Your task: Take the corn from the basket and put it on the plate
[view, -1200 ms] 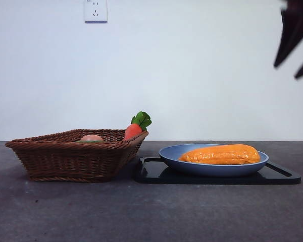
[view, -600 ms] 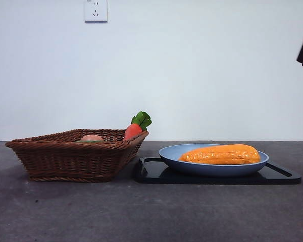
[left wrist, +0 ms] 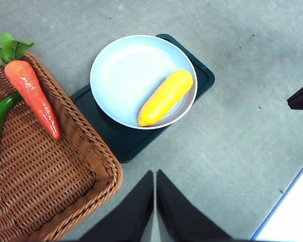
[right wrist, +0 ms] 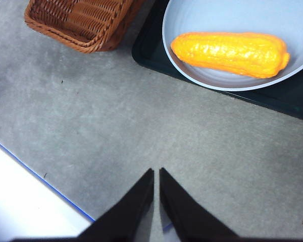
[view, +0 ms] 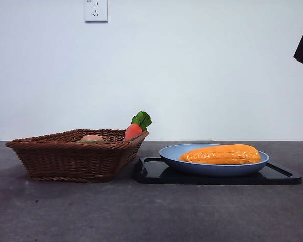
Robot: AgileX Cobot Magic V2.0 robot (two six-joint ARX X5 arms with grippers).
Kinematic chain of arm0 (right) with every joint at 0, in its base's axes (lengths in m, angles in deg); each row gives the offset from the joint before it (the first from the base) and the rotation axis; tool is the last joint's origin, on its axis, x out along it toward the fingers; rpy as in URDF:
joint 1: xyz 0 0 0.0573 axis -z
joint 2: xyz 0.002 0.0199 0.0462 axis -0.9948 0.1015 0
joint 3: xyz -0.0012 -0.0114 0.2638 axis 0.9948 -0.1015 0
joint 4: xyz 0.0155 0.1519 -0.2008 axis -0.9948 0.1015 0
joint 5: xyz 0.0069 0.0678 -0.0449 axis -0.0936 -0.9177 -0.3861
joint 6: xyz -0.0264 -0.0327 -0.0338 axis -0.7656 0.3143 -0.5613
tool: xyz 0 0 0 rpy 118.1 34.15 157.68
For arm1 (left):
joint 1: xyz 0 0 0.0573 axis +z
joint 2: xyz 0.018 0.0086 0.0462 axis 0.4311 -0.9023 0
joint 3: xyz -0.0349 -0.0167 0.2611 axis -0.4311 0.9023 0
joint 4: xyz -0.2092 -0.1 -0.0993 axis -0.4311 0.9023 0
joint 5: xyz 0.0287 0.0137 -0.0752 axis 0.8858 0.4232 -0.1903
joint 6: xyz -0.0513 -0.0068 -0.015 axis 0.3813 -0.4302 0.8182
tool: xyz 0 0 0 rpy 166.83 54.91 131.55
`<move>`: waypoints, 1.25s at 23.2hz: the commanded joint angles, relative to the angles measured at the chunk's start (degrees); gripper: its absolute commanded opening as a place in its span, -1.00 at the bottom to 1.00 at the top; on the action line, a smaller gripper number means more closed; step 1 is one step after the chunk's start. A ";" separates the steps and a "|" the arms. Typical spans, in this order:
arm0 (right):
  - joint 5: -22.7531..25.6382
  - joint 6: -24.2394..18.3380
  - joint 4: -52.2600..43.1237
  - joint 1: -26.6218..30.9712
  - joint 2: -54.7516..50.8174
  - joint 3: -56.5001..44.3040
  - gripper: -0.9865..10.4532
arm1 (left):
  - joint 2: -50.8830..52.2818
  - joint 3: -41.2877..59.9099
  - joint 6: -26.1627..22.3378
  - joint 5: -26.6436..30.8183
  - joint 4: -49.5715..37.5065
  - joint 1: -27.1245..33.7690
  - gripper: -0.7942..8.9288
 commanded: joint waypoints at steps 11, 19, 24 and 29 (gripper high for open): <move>-0.07 -0.13 -1.27 -0.24 0.37 0.28 -0.82 | 7.80 2.34 -8.92 0.94 -12.72 8.52 -0.82; -0.07 -0.13 -1.27 -0.24 0.37 0.28 -0.82 | 37.31 33.55 -8.76 0.92 -39.95 34.29 -0.82; -0.07 -0.13 -1.27 -0.24 0.37 0.28 -0.82 | 48.39 47.19 -8.55 0.92 -44.44 41.42 -0.82; -0.07 -0.13 -1.27 -0.24 0.37 0.28 -0.82 | 56.83 60.00 -7.72 0.92 -48.15 44.72 -0.82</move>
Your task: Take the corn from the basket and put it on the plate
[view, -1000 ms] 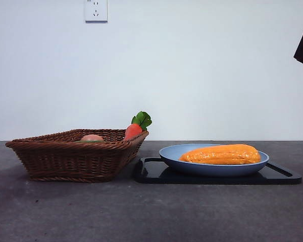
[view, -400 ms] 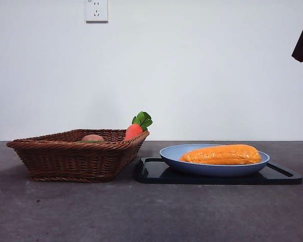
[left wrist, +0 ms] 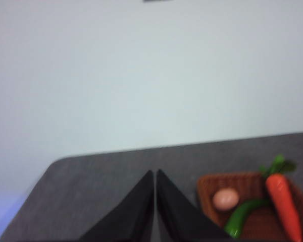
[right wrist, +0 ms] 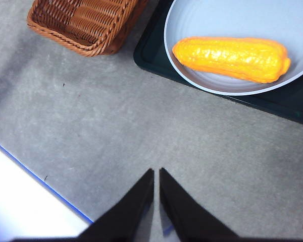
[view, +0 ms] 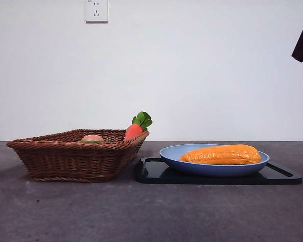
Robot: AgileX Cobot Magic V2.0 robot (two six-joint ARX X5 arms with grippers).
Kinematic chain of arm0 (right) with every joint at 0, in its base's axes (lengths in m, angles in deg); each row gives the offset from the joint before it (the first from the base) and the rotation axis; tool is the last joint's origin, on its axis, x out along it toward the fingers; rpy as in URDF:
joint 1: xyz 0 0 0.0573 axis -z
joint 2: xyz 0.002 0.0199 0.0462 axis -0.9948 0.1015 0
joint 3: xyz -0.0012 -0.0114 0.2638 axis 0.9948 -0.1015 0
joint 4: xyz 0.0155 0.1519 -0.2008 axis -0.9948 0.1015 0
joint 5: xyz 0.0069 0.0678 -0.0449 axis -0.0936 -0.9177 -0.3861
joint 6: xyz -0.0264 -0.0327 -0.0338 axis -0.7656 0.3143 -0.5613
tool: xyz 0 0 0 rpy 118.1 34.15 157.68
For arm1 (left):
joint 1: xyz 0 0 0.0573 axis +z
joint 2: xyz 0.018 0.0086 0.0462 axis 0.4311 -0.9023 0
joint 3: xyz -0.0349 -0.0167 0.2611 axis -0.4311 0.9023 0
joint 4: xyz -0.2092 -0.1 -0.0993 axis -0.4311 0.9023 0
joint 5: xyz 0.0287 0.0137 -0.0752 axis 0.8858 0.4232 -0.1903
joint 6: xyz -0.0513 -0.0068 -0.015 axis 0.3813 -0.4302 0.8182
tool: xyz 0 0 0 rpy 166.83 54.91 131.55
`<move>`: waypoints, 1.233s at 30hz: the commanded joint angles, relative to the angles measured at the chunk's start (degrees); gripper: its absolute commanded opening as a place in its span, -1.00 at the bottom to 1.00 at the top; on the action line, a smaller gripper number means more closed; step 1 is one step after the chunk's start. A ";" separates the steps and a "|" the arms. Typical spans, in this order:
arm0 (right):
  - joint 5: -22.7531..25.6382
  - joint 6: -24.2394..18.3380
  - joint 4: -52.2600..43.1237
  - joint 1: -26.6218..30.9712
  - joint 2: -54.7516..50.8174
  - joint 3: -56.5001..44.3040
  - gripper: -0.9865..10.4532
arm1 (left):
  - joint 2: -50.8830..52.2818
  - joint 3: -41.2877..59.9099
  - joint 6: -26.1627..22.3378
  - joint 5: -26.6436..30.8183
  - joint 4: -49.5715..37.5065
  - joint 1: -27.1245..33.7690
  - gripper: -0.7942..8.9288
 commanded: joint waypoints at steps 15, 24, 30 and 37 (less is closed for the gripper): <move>-0.07 -0.13 -0.55 -0.24 0.39 0.28 -0.82 | 15.93 25.59 3.32 0.07 -1.42 1.49 -0.82; -0.07 -0.13 -0.57 -0.24 0.39 0.28 -0.82 | 20.04 28.85 4.20 0.07 1.51 1.51 -0.82; -0.07 -0.13 -0.96 -0.24 0.39 0.28 -0.82 | 20.02 29.70 5.27 0.04 5.75 1.51 -0.82; -0.07 -0.13 -0.94 -0.24 0.39 0.28 -0.82 | 20.00 29.70 6.93 0.02 4.85 1.51 -0.82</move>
